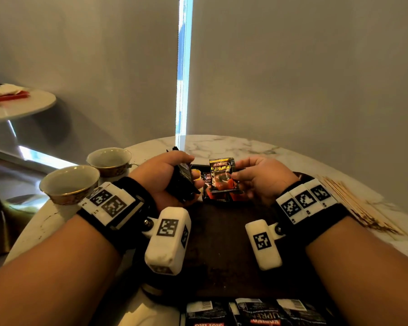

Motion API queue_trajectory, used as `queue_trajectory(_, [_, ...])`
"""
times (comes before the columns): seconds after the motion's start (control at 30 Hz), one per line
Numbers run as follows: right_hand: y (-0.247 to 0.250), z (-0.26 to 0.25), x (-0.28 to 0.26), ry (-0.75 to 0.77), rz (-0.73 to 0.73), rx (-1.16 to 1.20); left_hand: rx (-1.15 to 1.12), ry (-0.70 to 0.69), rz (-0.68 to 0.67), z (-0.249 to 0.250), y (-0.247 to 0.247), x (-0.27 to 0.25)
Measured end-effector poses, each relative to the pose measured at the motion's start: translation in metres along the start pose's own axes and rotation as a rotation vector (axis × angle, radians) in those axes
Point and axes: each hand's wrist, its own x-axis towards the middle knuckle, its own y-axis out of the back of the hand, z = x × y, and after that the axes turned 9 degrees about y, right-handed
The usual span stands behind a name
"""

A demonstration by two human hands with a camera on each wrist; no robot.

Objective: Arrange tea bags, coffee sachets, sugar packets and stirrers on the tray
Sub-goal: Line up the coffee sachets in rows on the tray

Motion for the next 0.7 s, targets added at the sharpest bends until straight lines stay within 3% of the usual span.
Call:
queue_trajectory(0.33, [-0.001,-0.001,-0.005,-0.136,-0.151,-0.061,0.127,0.092,-0.021,-0.003,-0.001,-0.001])
queue_trajectory(0.7, [-0.002,-0.007,-0.008,-0.178,-0.184,-0.091,0.176,0.106,-0.020,-0.004,-0.002,-0.001])
